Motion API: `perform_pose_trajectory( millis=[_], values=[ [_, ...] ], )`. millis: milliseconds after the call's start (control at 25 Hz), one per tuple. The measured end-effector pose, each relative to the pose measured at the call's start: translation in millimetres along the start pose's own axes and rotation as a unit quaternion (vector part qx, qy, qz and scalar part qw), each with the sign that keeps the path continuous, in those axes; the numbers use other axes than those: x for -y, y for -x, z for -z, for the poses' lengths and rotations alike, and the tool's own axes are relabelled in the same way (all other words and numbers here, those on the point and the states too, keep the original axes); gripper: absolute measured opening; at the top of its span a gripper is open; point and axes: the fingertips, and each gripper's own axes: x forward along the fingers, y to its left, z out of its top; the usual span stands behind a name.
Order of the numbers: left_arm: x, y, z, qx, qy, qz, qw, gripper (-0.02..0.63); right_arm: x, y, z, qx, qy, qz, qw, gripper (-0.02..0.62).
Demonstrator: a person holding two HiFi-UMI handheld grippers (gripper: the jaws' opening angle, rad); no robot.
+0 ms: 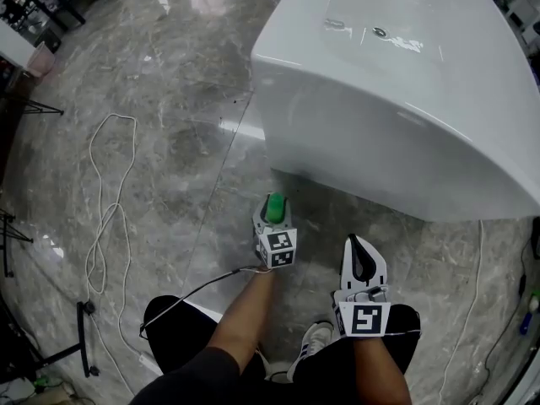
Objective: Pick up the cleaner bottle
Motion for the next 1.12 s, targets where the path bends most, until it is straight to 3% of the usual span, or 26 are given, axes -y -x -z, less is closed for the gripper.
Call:
perform_pose_trajectory(
  millis=[320,600,800,920,1120],
  values=[
    [-0.2,3.7,-1.3,-0.003,-0.021,0.037,0.9991,0.184,-0.2,3.7,5.6,-0.013,0.004,0.007,1.000,0.017],
    [15.8,31.2,-37.5,0.029,-0.019,0.051,0.9981,0.183,-0.7,3.7,10.3,-0.022,0.005,0.016,1.000,0.017],
    [17.2,64.3,-91.4,0.078,-0.012,0.042,0.9960,0.183,-3.3,2.4,4.3,-0.012,0.008,0.010,1.000,0.017],
    [17.3,87.8,-126.8,0.089,-0.009,0.045,0.9950,0.183,3.6,6.3,-8.0,-0.015,0.012,0.029,0.999,0.017],
    [14.0,136.0,-210.1,0.101,-0.009,0.052,0.9935,0.181,8.5,16.4,-92.6,0.020,0.025,0.026,0.999,0.017]
  ],
)
